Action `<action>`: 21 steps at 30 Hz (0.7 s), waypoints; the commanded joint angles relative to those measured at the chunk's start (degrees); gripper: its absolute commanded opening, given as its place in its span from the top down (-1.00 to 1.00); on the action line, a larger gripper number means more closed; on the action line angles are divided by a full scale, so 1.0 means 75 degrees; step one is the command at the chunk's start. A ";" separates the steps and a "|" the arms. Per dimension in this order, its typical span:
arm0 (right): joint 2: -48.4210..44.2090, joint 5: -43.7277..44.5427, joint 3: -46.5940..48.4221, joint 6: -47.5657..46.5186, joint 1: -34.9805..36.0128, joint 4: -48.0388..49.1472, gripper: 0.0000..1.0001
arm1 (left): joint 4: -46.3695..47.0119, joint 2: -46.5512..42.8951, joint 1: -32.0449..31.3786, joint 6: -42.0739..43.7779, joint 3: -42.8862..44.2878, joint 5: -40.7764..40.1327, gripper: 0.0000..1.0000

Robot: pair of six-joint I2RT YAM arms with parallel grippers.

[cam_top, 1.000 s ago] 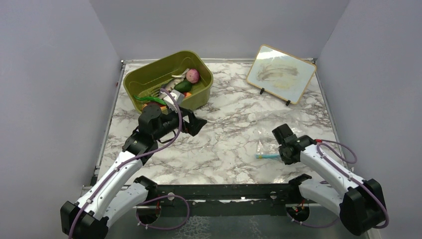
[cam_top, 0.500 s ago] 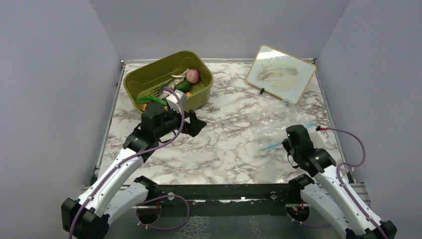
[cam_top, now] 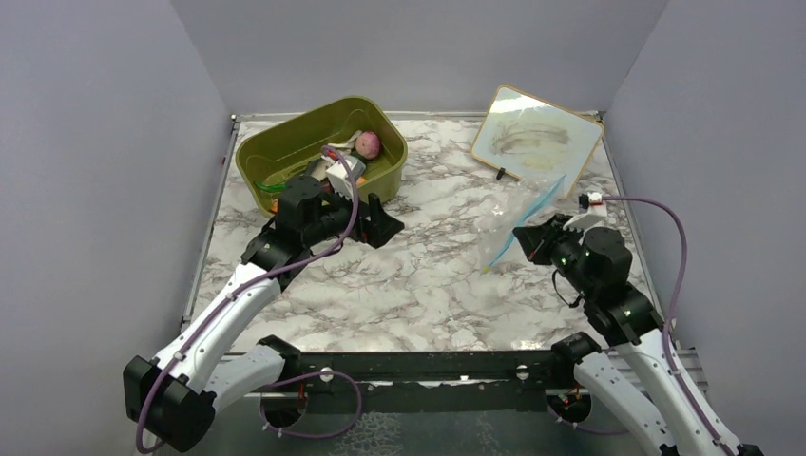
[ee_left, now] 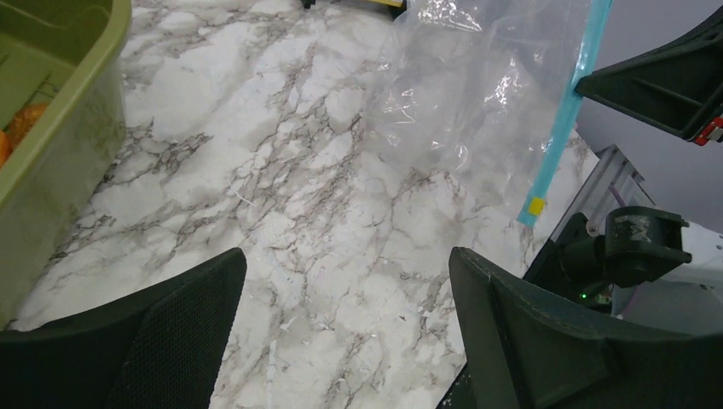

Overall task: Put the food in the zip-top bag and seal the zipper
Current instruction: Pick up the zipper food storage bag at the center of the board.

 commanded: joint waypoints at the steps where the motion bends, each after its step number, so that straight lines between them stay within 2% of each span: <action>1: 0.0331 -0.2550 0.0219 -0.1401 -0.0038 0.1123 0.98 | 0.0234 0.0260 -0.0123 -0.0395 0.0032 0.0515 -0.81; 6: 0.1352 -0.4550 0.0232 -0.1334 -0.0032 0.1966 0.99 | 0.0432 0.0652 -0.0480 -0.0389 0.0191 0.1148 -0.76; 9: 0.1763 -0.5239 0.0126 -0.0809 -0.0031 0.2636 0.99 | 0.0506 0.0950 -0.0823 -0.0423 0.0391 0.1540 -0.69; 15: 0.2037 -0.5670 -0.0215 0.0593 -0.0030 0.4233 0.98 | 0.0916 0.1267 -0.1517 -0.0592 0.0393 0.1333 -0.61; 21: 0.2185 -0.5547 -0.0461 0.1339 -0.0029 0.4769 0.98 | 0.1869 0.1340 -0.1810 -0.1313 0.0043 0.1013 -0.61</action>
